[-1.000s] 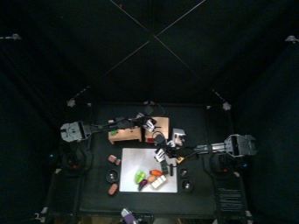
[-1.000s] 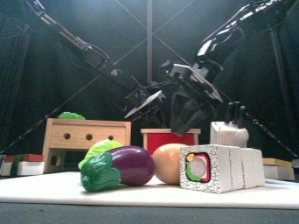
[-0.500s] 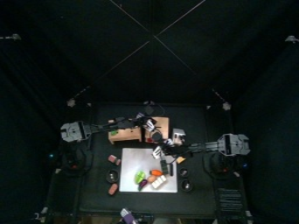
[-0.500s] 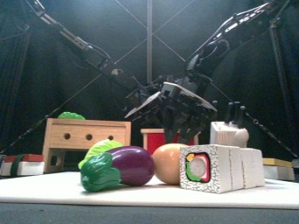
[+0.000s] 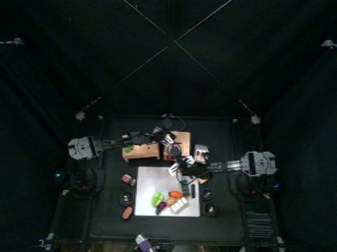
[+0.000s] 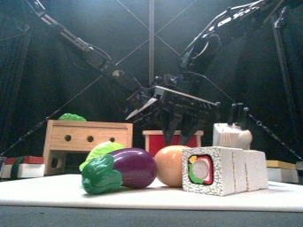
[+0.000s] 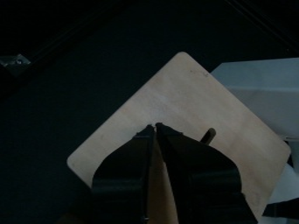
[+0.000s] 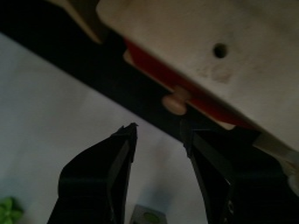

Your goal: Grab drawer handle

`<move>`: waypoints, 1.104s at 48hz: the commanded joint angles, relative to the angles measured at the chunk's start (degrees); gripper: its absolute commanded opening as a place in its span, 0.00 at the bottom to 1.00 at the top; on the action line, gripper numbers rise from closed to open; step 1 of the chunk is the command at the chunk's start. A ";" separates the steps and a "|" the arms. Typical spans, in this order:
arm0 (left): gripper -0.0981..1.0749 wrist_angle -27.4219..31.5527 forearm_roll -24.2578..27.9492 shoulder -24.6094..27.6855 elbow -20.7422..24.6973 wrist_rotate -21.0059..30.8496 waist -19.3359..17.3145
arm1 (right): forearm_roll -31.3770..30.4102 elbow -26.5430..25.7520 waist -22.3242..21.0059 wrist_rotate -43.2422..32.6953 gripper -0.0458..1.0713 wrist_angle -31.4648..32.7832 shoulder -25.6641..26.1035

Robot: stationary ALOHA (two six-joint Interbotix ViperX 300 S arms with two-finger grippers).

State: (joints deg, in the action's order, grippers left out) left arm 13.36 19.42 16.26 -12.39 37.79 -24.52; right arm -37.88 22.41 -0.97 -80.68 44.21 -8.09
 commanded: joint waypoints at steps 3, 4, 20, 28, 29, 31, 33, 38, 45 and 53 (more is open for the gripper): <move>0.58 0.88 0.00 -0.09 0.00 -0.09 -0.26 | -10.20 -0.97 4.92 -12.13 0.77 5.98 0.97; 0.58 0.79 0.00 -0.09 0.00 -0.09 -0.35 | -11.87 -0.62 5.63 -14.50 0.77 6.15 0.88; 0.58 0.88 0.00 -0.09 0.00 0.00 -0.26 | -11.87 0.09 6.50 -21.18 0.77 6.06 -1.23; 0.58 0.79 0.00 -0.09 0.00 0.00 -0.26 | -11.87 -0.97 5.45 -22.59 0.77 6.77 -3.25; 0.58 0.79 0.00 -0.09 0.00 0.00 -0.35 | -11.87 -1.23 5.19 -22.85 0.77 6.77 -3.69; 0.58 0.88 0.00 -0.09 0.00 0.00 -0.35 | -11.95 -1.67 4.75 -23.12 0.77 6.68 -4.22; 0.58 0.88 0.00 -0.09 0.00 0.00 -0.26 | -12.04 -1.93 4.39 -23.29 0.77 6.86 -4.66; 0.58 0.88 0.00 -0.09 -0.35 0.00 -0.26 | -11.78 -2.29 3.69 -23.38 0.77 7.12 -5.19; 0.58 0.88 0.00 -0.09 -0.44 0.00 -0.35 | -12.13 -2.55 2.55 -23.73 0.77 7.12 -5.45; 0.58 0.88 0.00 -0.09 -0.53 0.00 -0.26 | -13.18 -2.64 1.32 -25.40 0.77 7.12 -6.06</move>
State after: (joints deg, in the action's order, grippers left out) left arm 13.36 19.42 16.17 -12.57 37.79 -24.52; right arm -50.45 20.92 1.14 -105.47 51.15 -15.03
